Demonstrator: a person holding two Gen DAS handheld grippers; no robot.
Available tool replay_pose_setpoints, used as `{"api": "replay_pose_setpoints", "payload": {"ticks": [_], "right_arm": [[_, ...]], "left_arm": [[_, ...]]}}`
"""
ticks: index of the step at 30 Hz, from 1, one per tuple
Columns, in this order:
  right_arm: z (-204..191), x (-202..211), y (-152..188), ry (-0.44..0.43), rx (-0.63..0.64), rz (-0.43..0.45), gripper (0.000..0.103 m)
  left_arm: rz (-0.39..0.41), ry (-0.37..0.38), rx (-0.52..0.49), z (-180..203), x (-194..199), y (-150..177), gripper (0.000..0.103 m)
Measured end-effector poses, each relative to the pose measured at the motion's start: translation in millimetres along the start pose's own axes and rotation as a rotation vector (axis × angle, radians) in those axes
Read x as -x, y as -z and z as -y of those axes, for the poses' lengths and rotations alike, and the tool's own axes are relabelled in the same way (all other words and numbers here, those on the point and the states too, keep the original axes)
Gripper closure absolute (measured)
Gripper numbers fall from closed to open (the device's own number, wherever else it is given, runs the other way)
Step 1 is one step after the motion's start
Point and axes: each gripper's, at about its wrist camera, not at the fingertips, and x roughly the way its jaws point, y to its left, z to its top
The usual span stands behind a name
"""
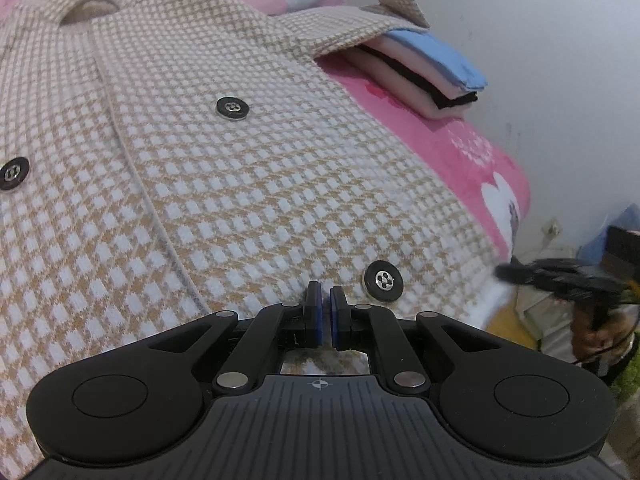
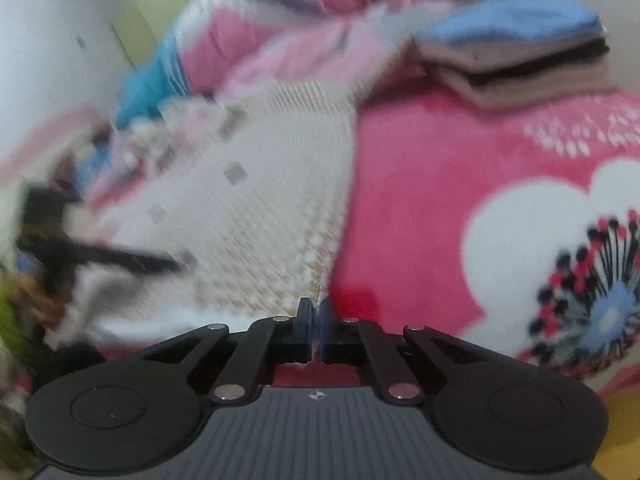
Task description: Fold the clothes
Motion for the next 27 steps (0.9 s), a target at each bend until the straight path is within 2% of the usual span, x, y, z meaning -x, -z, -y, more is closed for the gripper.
{"api": "replay_pose_setpoints", "payload": {"ticks": [3,6,12,16,17,18,20,23,27], "right_arm": [[1,7,-2,0.002,-0.003,0.022,0.102],[-6,4,3,0.045,0.056,-0.001,0.102],[-9,5,4,0.066,0.049,-0.001,0.101],[-14,7,-1,0.102,0.074,-0.019,0.095],[-16,10,-4,0.114,0.090,-0.022,0.088],[-17,15,-9,0.128,0.117,-0.010,0.086],[-20,22,-22,0.139,0.157,0.030,0.086],[-23,26,-50,0.110,0.171,0.105,0.086],[-39,-20,-66,0.082,0.262,0.088,0.087]], "left_arm": [[0.002,-0.009,-0.015,2,1,1,0.096],[0.009,-0.015,-0.025,4,1,2,0.096],[0.035,-0.061,-0.063,14,14,0,0.095],[0.073,-0.088,-0.153,35,16,-10,0.094],[0.071,-0.078,-0.167,40,11,-14,0.094],[0.069,-0.067,-0.182,45,7,-18,0.094],[0.056,-0.048,-0.226,55,-5,-22,0.094],[0.027,-0.040,-0.299,68,-24,-21,0.094],[0.017,-0.105,-0.386,77,-34,-8,0.093]]}}
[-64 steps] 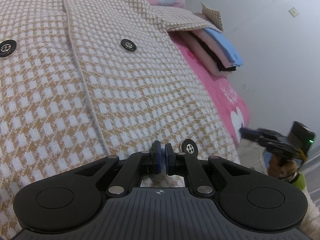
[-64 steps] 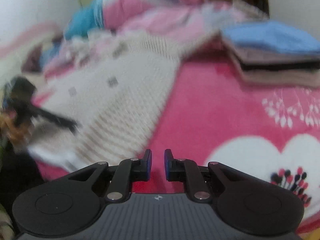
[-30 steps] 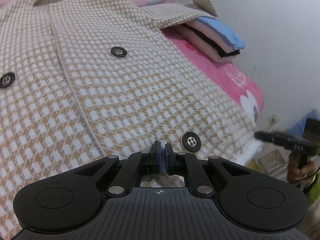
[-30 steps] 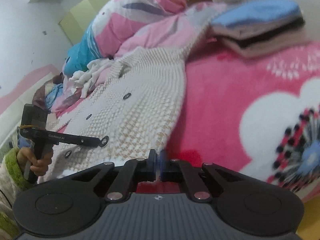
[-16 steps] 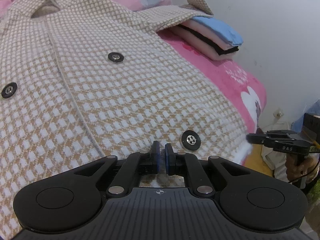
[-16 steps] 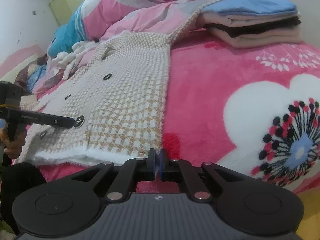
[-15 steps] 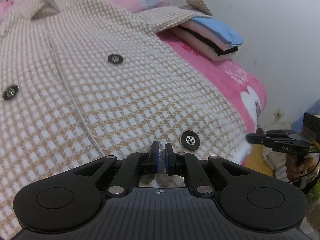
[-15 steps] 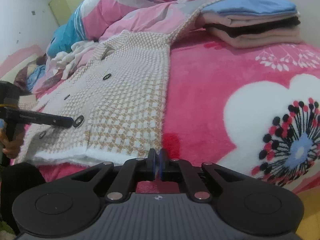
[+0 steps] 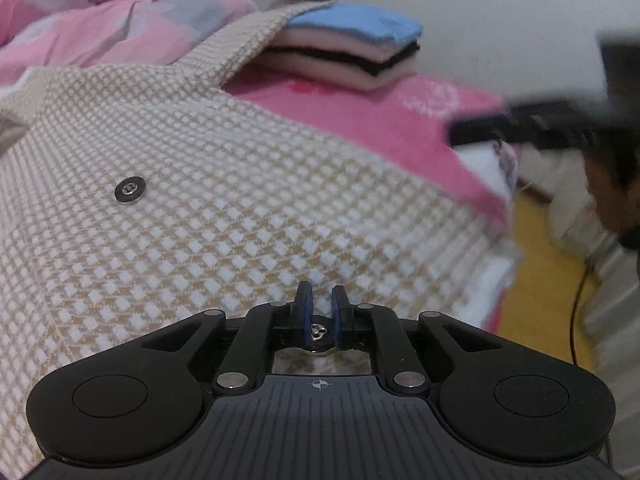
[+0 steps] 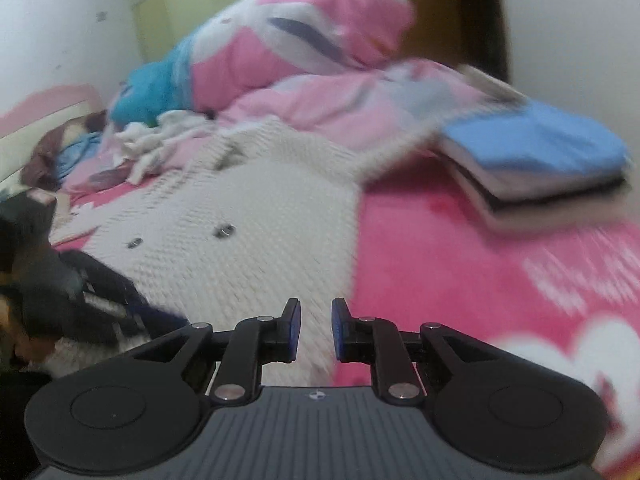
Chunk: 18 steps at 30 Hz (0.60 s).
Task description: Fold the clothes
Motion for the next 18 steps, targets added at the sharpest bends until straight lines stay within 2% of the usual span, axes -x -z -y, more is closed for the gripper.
{"api": "replay_pose_setpoints", "payload": {"ticks": [3,4,5,7,9,12,14,18], "right_arm": [[-13,-38,-11,-0.026,0.072,-0.013,0.088],[-10,-51,-8,0.003,0.092,-0.041,0.088],[-5,-63,-3,0.045,0.110,-0.079,0.097],[13,-63,-7,0.037,0.029,-0.087,0.102],[26,-59,-16,0.021,-0.038,-0.071,0.102],[25,-59,-40,0.002,-0.052,-0.016,0.101],[17,-80,-56,-0.018,-0.011,-0.012,0.101],[20,-145,-68,0.027,0.036,-0.078,0.103]], "left_arm": [[0.004,-0.032,-0.046,8,0,4,0.093],[0.007,-0.032,-0.047,8,0,5,0.093],[0.008,-0.024,-0.036,6,1,6,0.093],[0.013,-0.004,-0.006,0,1,7,0.093],[0.016,0.044,0.058,-12,0,7,0.093],[0.022,0.137,0.178,-35,-5,10,0.093],[0.029,0.188,0.255,-47,-7,14,0.093],[0.042,0.291,0.408,-70,-11,22,0.091]]}}
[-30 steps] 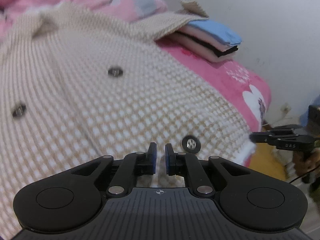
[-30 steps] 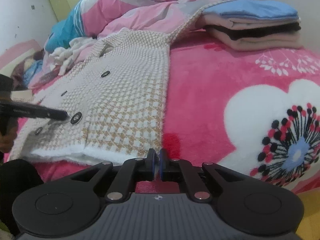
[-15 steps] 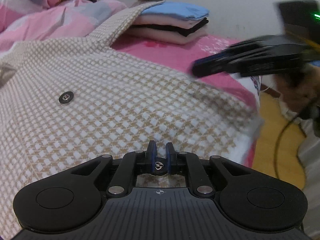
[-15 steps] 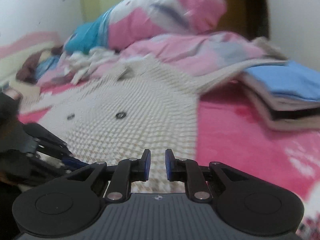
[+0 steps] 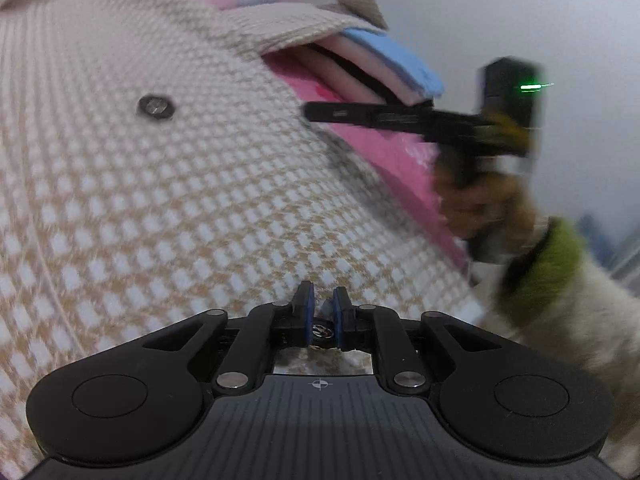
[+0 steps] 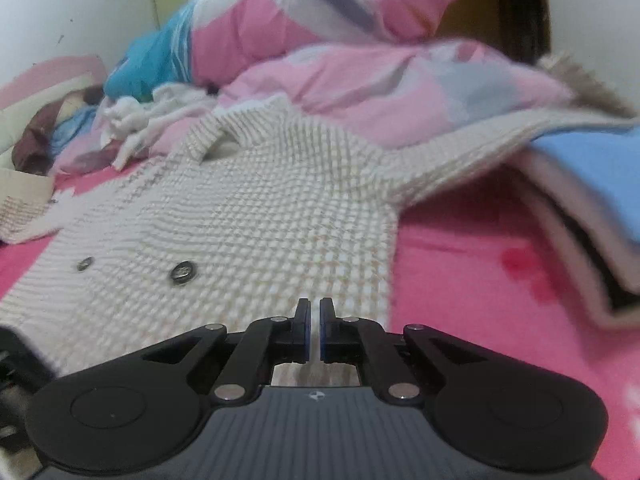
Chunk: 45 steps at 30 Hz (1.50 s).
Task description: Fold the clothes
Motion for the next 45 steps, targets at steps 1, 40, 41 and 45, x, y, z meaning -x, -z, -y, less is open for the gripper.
{"api": "replay_pose_setpoints", "payload": {"ticks": [1,40,41,45], "right_arm": [[8,-9,-2,-0.008,-0.024,-0.005,0.103],[-10,-193,-156,-0.037,-0.220,-0.037,0.103],[-9,-203,-155,-0.023,-0.228,-0.036,0.103],[-4,-174,-155,-0.012,-0.280,-0.027,0.095]], "left_arm": [[0.004,0.026,0.038,-6,1,0,0.091],[0.259,0.038,0.133,-59,11,0,0.095],[0.260,0.041,0.135,-59,11,0,0.095],[0.261,0.047,0.139,-60,11,0,0.095]]}}
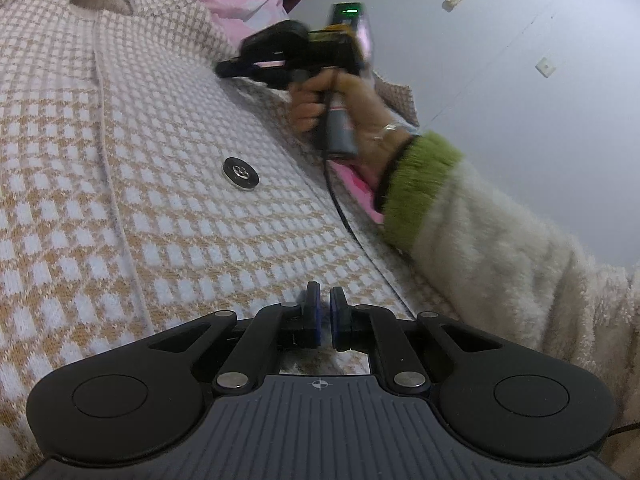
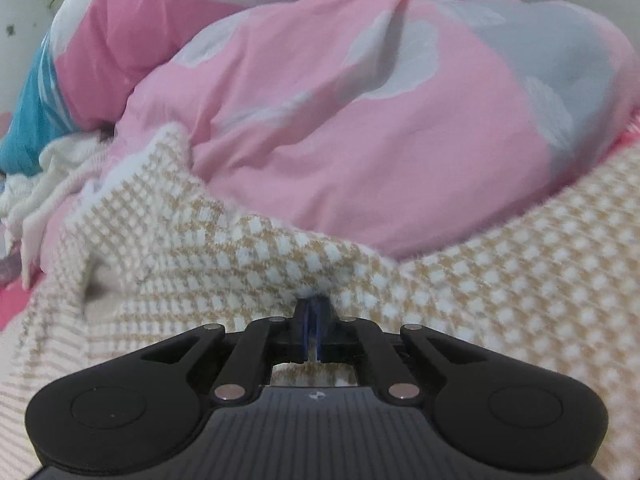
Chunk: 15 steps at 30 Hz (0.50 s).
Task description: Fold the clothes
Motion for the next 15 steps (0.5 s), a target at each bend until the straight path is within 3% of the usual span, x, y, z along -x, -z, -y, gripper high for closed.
{"api": "replay_pose_setpoints", "payload": {"ticks": [4,6,9,12,15], "right_arm": [[27,81,2,0.068,0.007,0.163,0.073],[50,127,0,0.170,0.009,0.275,0.061],[79,176,-5,0.339,0.036,0.395,0.052],[97,203,-5,0.473,0.129,0.446,0.042],[92,198,2,0.566,0.307,0.439,0.031]], "left_arm": [[0.001,0.002,0.003,-1,0,0,0.095],[0.001,0.003,0.004,-1,-1,-1,0.095],[0.001,0.006,0.008,-1,1,0,0.095],[0.002,0.008,0.011,-2,3,0,0.095],[0.002,0.010,0.015,-2,4,0,0.095]]}}
